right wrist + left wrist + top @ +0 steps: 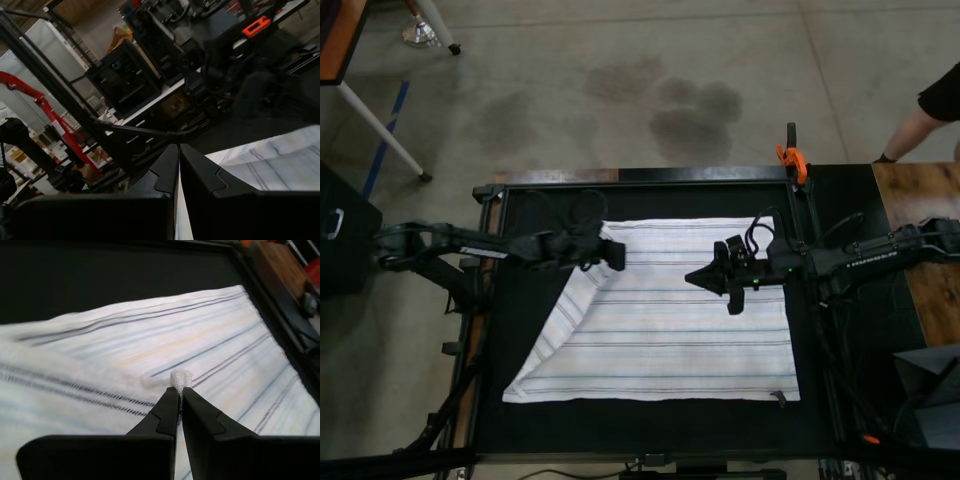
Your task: Fold the towel
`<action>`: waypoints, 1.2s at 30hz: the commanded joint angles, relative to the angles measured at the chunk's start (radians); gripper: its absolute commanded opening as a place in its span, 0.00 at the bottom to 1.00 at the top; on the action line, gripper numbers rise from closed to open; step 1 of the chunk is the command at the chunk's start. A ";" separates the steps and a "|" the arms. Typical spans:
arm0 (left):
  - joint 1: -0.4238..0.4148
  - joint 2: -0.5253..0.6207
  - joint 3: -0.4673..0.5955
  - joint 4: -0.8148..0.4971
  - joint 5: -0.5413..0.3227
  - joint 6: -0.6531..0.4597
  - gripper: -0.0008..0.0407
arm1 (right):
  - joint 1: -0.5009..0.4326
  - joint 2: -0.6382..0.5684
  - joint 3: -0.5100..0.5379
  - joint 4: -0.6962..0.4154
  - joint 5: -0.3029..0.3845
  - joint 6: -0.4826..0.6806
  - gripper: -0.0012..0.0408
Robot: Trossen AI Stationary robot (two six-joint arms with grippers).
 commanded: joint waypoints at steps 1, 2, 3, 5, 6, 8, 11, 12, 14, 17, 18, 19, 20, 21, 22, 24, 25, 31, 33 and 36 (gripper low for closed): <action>-0.011 0.058 0.070 -0.002 0.000 0.021 0.02 | 0.015 0.000 0.000 0.000 0.004 -0.001 0.03; -0.014 0.084 0.103 -0.002 0.001 0.033 0.02 | 0.021 0.000 0.000 0.000 0.007 -0.001 0.03; -0.017 0.111 0.137 -0.004 0.002 0.046 0.02 | 0.028 0.000 0.000 0.000 0.008 0.000 0.03; -0.017 0.159 0.198 -0.012 0.010 0.055 0.02 | 0.040 0.000 0.000 0.000 0.008 0.000 0.03; -0.016 0.186 0.227 -0.010 0.015 0.059 0.02 | 0.046 0.000 0.000 0.000 0.009 0.001 0.03; -0.016 0.233 0.278 -0.010 0.028 0.065 0.02 | 0.061 0.000 0.000 0.000 0.014 0.001 0.03; -0.016 0.301 0.350 -0.011 0.031 0.065 0.02 | 0.084 0.000 0.000 0.000 0.024 0.000 0.03; -0.016 0.323 0.372 -0.010 0.034 0.066 0.02 | 0.091 0.000 0.000 0.000 0.026 0.000 0.03; -0.016 0.364 0.417 -0.010 0.044 0.071 0.02 | 0.105 0.000 0.000 0.000 0.029 0.000 0.03; -0.016 0.421 0.486 -0.010 0.061 0.072 0.02 | 0.126 0.000 0.000 -0.001 0.046 0.000 0.03; -0.016 0.439 0.510 -0.010 0.066 0.074 0.02 | 0.131 0.000 0.000 0.000 0.049 0.000 0.03; -0.016 0.457 0.536 -0.011 0.068 0.083 0.02 | 0.135 0.000 0.000 -0.001 0.049 0.000 0.03; -0.016 0.473 0.564 -0.012 0.074 0.093 0.02 | 0.139 0.000 0.000 -0.001 0.052 0.000 0.03; -0.016 0.488 0.590 -0.011 0.083 0.106 0.02 | 0.144 0.000 0.000 0.000 0.052 0.000 0.03; -0.015 0.500 0.615 -0.013 0.090 0.121 0.02 | 0.146 0.000 0.000 0.000 0.053 0.000 0.03; -0.014 0.523 0.665 -0.019 0.090 0.151 0.02 | 0.152 0.000 0.000 0.000 0.053 0.004 0.03; -0.013 0.531 0.689 -0.021 0.090 0.164 0.02 | 0.153 0.000 0.000 0.001 0.053 0.004 0.03; 0.003 0.573 0.793 -0.088 0.090 0.217 0.02 | 0.158 0.000 0.000 0.000 0.054 0.012 0.03; 0.013 0.585 0.811 -0.115 0.090 0.217 0.02 | 0.158 0.000 0.000 0.000 0.055 0.012 0.03; 0.025 0.590 0.817 -0.122 0.097 0.225 0.02 | 0.158 0.000 0.000 0.000 0.056 0.012 0.03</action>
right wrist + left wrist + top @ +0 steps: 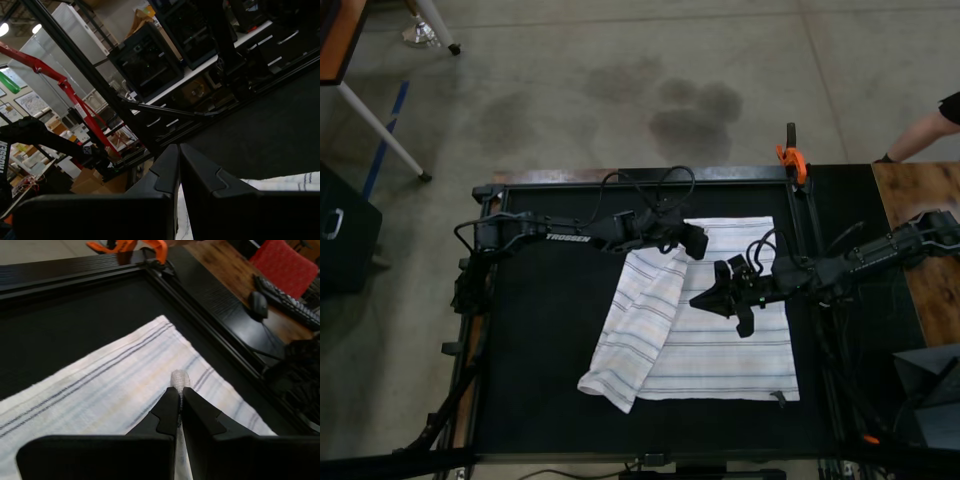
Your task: Fold the towel
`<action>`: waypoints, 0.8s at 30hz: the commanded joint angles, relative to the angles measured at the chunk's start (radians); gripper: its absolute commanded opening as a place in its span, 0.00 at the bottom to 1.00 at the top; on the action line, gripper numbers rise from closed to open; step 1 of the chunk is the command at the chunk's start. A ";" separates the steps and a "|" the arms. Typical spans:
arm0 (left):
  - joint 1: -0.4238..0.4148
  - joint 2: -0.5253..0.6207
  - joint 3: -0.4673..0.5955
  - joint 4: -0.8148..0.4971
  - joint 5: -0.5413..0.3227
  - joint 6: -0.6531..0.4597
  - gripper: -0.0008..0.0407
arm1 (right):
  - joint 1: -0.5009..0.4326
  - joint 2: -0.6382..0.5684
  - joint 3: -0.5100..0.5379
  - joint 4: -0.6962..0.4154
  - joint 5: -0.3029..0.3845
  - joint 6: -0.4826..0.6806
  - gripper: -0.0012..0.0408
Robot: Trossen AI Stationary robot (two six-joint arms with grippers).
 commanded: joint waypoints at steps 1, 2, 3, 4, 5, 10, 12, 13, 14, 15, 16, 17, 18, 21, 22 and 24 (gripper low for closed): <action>0.005 0.003 -0.002 0.002 0.002 0.012 0.02 | 0.000 0.000 0.000 0.000 0.001 0.000 0.03; 0.009 0.005 -0.003 0.003 0.002 0.023 0.02 | 0.000 0.000 0.000 0.000 0.001 0.000 0.03; 0.010 0.010 -0.004 0.002 0.002 0.023 0.02 | 0.000 0.000 0.000 0.000 0.001 0.000 0.03; 0.014 0.016 -0.005 0.002 0.003 0.023 0.02 | 0.000 0.000 0.000 0.000 0.001 0.000 0.03; 0.016 0.016 -0.006 0.001 0.014 0.023 0.02 | 0.000 0.000 0.000 0.000 0.001 0.000 0.03; 0.021 0.040 -0.005 0.009 0.096 0.032 0.02 | 0.000 0.000 0.000 0.000 0.001 0.000 0.03; 0.021 0.045 0.000 0.006 0.096 0.043 0.02 | 0.000 0.000 0.000 0.000 0.002 0.000 0.03; 0.021 0.042 0.000 0.008 0.096 0.051 0.02 | 0.000 0.000 0.000 0.000 0.001 0.000 0.03; 0.021 0.041 -0.001 0.011 0.098 0.064 0.03 | 0.000 0.000 0.000 0.001 0.001 0.002 0.03; 0.021 0.037 -0.001 0.010 0.102 0.080 0.05 | 0.000 0.000 0.000 0.000 0.002 0.007 0.03; 0.022 0.032 -0.001 0.010 0.110 0.097 0.08 | 0.000 0.000 0.000 -0.001 0.001 0.013 0.03; 0.023 0.024 -0.001 0.009 0.113 0.109 0.11 | 0.000 0.000 0.000 0.000 0.001 0.022 0.03; 0.024 0.019 -0.001 0.008 0.115 0.122 0.15 | 0.000 0.000 0.000 0.000 0.001 0.030 0.03; 0.029 0.008 0.000 0.008 0.138 0.154 0.31 | 0.000 0.000 0.000 -0.021 -0.003 0.059 0.03; 0.031 0.006 0.002 0.005 0.151 0.153 0.36 | 0.001 0.000 0.000 -0.038 -0.011 0.076 0.03; 0.035 0.004 0.006 -0.023 0.173 0.153 0.47 | 0.008 0.000 0.000 -0.068 -0.012 0.077 0.03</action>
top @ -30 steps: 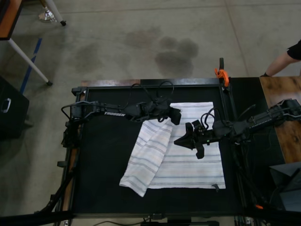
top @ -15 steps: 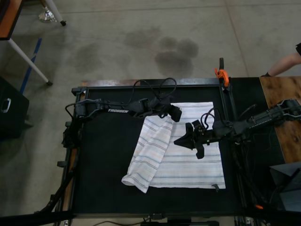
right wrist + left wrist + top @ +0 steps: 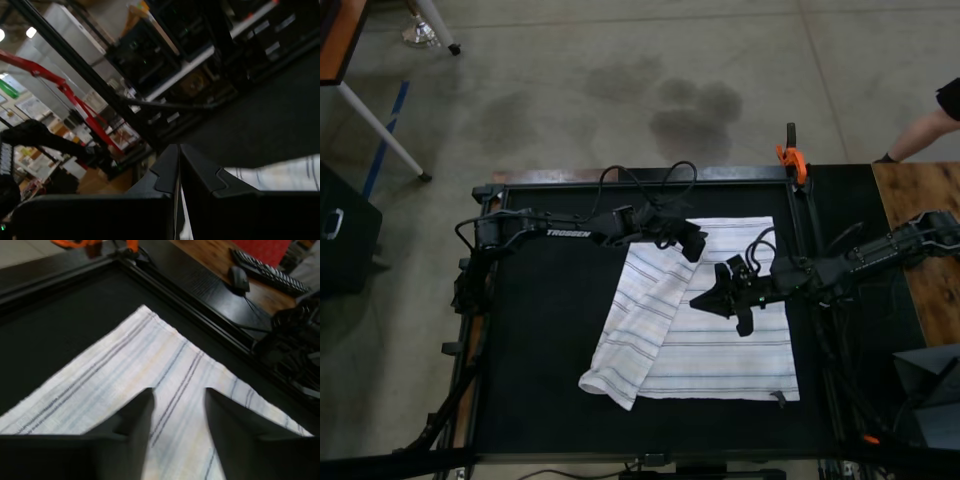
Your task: Fold the towel
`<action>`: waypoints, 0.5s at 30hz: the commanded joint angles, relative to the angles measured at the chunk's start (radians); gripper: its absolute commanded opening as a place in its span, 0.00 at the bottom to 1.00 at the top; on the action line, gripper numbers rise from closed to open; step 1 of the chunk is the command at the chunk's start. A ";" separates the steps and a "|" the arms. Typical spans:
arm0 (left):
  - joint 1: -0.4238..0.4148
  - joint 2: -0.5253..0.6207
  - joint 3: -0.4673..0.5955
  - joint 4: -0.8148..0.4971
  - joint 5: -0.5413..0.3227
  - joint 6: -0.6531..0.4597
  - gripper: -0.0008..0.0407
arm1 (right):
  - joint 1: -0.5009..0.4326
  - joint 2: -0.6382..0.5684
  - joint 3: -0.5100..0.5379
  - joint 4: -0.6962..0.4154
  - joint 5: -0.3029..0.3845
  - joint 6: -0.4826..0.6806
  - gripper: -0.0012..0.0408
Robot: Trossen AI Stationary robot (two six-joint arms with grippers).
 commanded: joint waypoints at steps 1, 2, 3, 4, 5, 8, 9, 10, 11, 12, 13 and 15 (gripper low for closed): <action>0.003 -0.003 0.007 -0.049 0.013 -0.004 0.52 | 0.005 0.000 0.000 -0.026 -0.006 0.002 0.03; 0.004 -0.007 0.007 -0.082 0.012 0.000 0.57 | 0.004 0.000 0.000 -0.034 -0.006 0.005 0.03; 0.008 -0.009 0.006 -0.114 0.011 0.014 0.62 | 0.004 0.000 0.000 -0.038 -0.006 0.011 0.03; 0.011 -0.014 0.006 -0.156 0.011 0.034 0.65 | 0.005 -0.002 0.000 -0.039 -0.006 0.009 0.03; 0.016 -0.022 0.006 -0.206 0.001 0.051 0.69 | 0.009 -0.002 0.000 -0.041 -0.005 -0.001 0.03; 0.023 -0.047 0.003 -0.365 -0.084 0.093 0.73 | 0.022 0.016 0.000 -0.063 0.026 0.008 0.03; 0.024 -0.061 0.002 -0.418 -0.127 0.103 0.73 | 0.026 0.024 0.000 -0.074 0.053 0.018 0.03; 0.025 -0.072 0.001 -0.462 -0.172 0.114 0.73 | 0.028 0.034 0.000 -0.088 0.090 0.033 0.03; 0.025 -0.076 0.001 -0.498 -0.218 0.125 0.73 | 0.028 0.045 0.000 -0.105 0.124 0.056 0.03; 0.025 -0.095 0.001 -0.541 -0.255 0.127 0.73 | 0.027 0.058 0.000 -0.122 0.153 0.076 0.03; 0.025 -0.109 0.001 -0.575 -0.288 0.127 0.73 | 0.027 0.071 0.000 -0.137 0.176 0.092 0.03; 0.024 -0.138 0.001 -0.647 -0.344 0.126 0.73 | 0.027 0.107 0.000 -0.159 0.232 0.131 0.03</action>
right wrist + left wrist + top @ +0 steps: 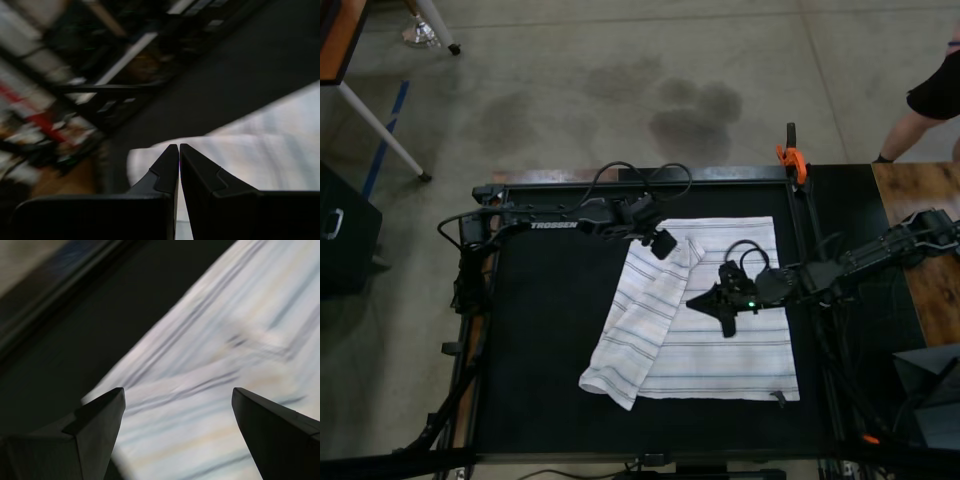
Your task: Fold the towel
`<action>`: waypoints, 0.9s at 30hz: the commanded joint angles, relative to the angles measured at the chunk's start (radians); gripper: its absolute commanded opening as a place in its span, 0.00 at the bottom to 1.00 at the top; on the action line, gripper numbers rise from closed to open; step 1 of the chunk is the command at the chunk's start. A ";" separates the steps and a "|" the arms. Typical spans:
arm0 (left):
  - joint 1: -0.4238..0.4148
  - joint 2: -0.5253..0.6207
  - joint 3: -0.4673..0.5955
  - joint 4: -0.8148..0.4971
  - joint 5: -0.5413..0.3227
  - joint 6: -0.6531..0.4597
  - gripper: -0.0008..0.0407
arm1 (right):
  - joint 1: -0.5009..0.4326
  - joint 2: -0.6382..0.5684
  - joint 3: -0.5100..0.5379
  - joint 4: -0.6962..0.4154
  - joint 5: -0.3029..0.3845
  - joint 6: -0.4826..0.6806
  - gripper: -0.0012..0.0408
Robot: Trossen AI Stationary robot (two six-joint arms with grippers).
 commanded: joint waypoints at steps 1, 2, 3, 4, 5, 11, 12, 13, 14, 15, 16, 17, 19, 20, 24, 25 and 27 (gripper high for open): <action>-0.001 -0.029 -0.002 -0.072 -0.054 -0.003 0.73 | 0.000 0.042 0.000 -0.009 0.061 0.039 0.03; -0.002 -0.037 -0.002 -0.104 -0.079 -0.010 0.73 | 0.000 0.064 0.000 -0.008 0.093 0.051 0.03; -0.002 -0.055 -0.002 -0.142 -0.098 -0.023 0.73 | 0.000 0.085 0.000 -0.007 0.119 0.064 0.03; -0.002 -0.067 -0.002 -0.174 -0.109 -0.029 0.73 | -0.002 0.109 0.000 -0.007 0.148 0.082 0.03; -0.002 -0.076 -0.002 -0.203 -0.118 -0.029 0.73 | -0.006 0.133 0.000 -0.008 0.172 0.100 0.03; -0.004 -0.155 -0.085 -0.260 -0.125 -0.039 0.73 | -0.075 0.265 0.000 -0.008 0.255 0.239 0.04; -0.004 -0.174 -0.111 -0.262 -0.125 -0.048 0.73 | -0.095 0.282 0.000 -0.008 0.254 0.251 0.06; -0.004 -0.185 -0.140 -0.258 -0.126 -0.057 0.73 | -0.114 0.295 0.000 -0.009 0.254 0.252 0.07; -0.004 -0.201 -0.167 -0.260 -0.126 -0.066 0.73 | -0.133 0.309 0.000 -0.008 0.254 0.251 0.10; -0.004 -0.220 -0.196 -0.259 -0.126 -0.076 0.73 | -0.153 0.318 0.000 -0.007 0.254 0.252 0.12; -0.004 -0.236 -0.227 -0.253 -0.127 -0.087 0.73 | -0.175 0.325 0.000 -0.008 0.254 0.252 0.15; -0.004 -0.254 -0.258 -0.241 -0.127 -0.094 0.73 | -0.197 0.330 0.000 -0.008 0.254 0.252 0.18; -0.004 -0.288 -0.323 -0.210 -0.122 -0.111 0.73 | -0.240 0.327 0.000 -0.011 0.253 0.246 0.23; -0.004 -0.307 -0.353 -0.197 -0.119 -0.125 0.73 | -0.262 0.323 0.000 -0.011 0.253 0.238 0.25; -0.004 -0.365 -0.456 -0.155 -0.110 -0.189 0.73 | -0.340 0.309 0.000 -0.010 0.232 0.212 0.30; -0.004 -0.374 -0.475 -0.146 -0.109 -0.198 0.73 | -0.358 0.309 0.000 -0.010 0.221 0.212 0.30; -0.004 -0.399 -0.514 -0.117 -0.096 -0.199 0.73 | -0.391 0.319 0.000 -0.011 0.198 0.204 0.29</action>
